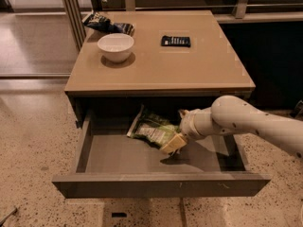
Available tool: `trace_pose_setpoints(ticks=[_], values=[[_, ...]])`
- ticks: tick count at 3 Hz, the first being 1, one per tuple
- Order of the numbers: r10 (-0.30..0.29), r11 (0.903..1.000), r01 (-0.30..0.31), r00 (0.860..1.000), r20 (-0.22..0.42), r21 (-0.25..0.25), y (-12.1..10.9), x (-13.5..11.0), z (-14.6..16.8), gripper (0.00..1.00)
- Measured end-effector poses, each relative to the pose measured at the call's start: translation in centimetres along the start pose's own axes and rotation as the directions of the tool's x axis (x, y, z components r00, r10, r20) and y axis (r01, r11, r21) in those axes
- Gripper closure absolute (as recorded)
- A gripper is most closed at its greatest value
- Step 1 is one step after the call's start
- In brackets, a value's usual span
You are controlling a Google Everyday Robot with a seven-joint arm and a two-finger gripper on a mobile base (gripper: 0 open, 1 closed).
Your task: Pick green jalapeno chip bag from top drawer and place on counter
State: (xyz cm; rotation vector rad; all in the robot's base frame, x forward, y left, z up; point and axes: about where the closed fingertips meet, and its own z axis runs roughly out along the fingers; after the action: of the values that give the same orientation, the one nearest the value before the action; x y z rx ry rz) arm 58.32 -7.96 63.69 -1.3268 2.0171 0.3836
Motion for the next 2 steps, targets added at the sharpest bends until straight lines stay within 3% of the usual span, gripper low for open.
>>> trace_pose_setpoints(ticks=[2], values=[[-0.014,0.9996,0.014,1.000,-0.027,-0.025,-0.5,0.8,3.4,0.10]])
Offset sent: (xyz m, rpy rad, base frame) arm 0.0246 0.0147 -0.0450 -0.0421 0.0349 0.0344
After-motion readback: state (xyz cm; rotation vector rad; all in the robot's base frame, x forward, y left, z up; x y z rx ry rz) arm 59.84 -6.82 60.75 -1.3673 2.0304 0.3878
